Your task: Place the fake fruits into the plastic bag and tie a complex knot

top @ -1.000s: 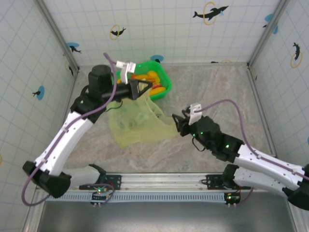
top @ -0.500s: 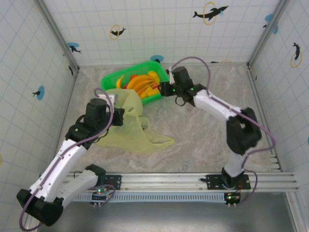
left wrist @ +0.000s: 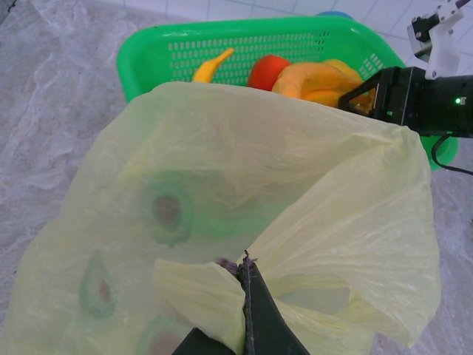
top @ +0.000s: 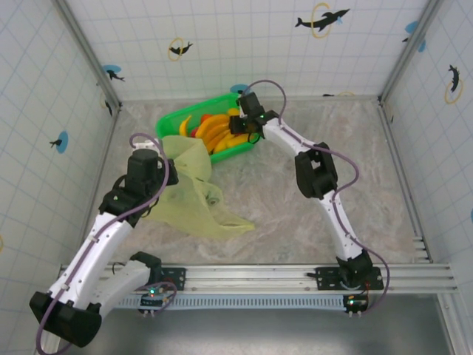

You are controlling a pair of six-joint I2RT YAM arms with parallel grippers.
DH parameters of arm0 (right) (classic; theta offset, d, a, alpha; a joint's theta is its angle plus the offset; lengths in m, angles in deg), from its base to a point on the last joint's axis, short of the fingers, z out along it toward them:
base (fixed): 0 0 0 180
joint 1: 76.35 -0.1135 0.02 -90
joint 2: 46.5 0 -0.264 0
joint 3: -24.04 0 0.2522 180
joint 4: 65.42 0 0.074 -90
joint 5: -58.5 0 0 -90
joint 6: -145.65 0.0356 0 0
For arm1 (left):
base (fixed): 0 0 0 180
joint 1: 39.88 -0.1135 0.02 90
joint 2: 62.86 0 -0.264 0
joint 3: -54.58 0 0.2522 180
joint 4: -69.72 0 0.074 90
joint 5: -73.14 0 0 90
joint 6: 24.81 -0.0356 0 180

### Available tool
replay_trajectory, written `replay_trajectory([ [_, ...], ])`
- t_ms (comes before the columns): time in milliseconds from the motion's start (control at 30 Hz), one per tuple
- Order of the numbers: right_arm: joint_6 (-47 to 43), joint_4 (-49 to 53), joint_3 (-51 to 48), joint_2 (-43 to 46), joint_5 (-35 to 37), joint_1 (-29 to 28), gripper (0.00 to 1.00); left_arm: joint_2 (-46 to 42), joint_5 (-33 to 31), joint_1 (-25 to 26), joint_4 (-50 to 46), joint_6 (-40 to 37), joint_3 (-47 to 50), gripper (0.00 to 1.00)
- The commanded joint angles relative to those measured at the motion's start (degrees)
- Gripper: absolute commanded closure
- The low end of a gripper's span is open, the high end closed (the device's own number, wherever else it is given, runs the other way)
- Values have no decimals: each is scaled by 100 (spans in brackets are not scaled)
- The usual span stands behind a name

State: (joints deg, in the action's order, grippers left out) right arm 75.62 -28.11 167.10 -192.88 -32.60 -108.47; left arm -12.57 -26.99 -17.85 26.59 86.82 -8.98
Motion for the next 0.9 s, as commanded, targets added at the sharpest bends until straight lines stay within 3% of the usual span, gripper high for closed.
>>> replay_trajectory([
  [0, 72, 282, 166, -181, 139, 123, 52, 75, -135, -27, 44, 38, -129, 100],
  [100, -74, 337, -169, 22, 528, 99, 71, 101, -115, -31, 51, 35, -176, 100],
  [500, -3, -898, -4561, 3054, 1877, 740, 73, 377, 211, -30, 196, 156, -338, 100],
  [633, 66, -1065, -5512, 3909, 1783, 1080, 74, 569, 437, -31, 186, 218, -565, 100],
  [700, -131, -1314, -5857, 4313, 1615, 1116, 67, 693, 612, -31, 211, 277, -765, 100],
  [800, -341, -1336, -5871, 4630, 1290, 1102, 41, 866, 825, -31, 296, 361, -921, 100],
  [867, -376, -1110, -5682, 4766, 1262, 1080, 30, 939, 873, -31, 388, 412, -998, 100],
])
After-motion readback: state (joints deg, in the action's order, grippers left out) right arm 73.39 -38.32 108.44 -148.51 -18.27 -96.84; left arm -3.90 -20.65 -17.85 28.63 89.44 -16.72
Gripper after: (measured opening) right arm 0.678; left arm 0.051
